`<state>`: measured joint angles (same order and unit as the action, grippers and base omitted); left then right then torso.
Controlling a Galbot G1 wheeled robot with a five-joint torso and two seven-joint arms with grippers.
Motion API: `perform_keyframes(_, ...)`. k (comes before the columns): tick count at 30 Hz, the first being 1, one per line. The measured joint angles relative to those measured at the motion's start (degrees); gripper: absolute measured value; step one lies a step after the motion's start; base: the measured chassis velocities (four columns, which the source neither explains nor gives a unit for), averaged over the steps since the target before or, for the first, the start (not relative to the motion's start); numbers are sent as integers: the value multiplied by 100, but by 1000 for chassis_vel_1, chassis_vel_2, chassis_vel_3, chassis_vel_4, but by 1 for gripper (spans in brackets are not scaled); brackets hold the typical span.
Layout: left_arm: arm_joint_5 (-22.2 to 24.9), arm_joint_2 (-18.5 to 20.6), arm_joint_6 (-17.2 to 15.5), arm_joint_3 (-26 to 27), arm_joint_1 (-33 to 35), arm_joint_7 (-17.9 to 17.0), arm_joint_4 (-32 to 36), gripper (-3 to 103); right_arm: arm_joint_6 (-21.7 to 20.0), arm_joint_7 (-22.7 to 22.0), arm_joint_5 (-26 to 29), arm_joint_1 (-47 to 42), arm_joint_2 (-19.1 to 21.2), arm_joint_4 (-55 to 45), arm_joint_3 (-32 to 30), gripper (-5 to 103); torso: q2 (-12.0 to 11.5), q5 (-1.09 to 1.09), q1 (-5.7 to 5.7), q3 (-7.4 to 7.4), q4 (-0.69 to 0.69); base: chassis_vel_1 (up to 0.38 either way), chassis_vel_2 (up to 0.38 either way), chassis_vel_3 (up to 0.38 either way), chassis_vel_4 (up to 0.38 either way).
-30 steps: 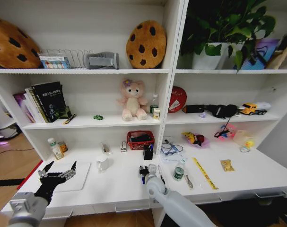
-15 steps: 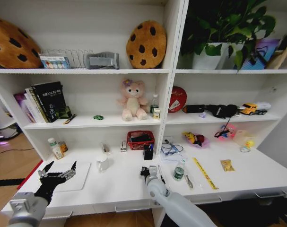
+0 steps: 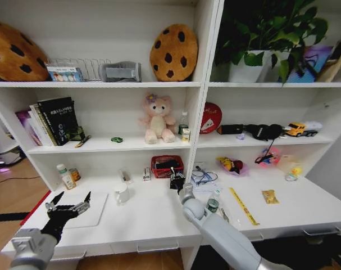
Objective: Organize the objects on the table.
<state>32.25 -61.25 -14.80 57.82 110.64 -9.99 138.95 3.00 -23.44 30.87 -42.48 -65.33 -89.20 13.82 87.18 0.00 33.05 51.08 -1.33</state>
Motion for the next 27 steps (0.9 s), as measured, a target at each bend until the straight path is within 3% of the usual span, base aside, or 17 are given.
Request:
perform_keyframes(15, 0, 0, 0, 0, 0, 0, 0, 100, 788, 181, -531, 597, -573, 1164, -192, 12, 0, 0, 0, 0, 1, 0, 0, 0, 0)
perform_keyframes(20, 0, 0, 0, 0, 0, -1, 0, 100, 1131, 220, -993, 708, -801, 1770, -300, 12, 0, 0, 0, 0, 1, 0, 0, 0, 0)
perform_keyframes(27, 0, 0, 0, 0, 0, 0, 0, 100, 1280, 200, -1216, 779, -943, 2135, -325, 12, 0, 0, 0, 0, 2, 0, 0, 0, 0)
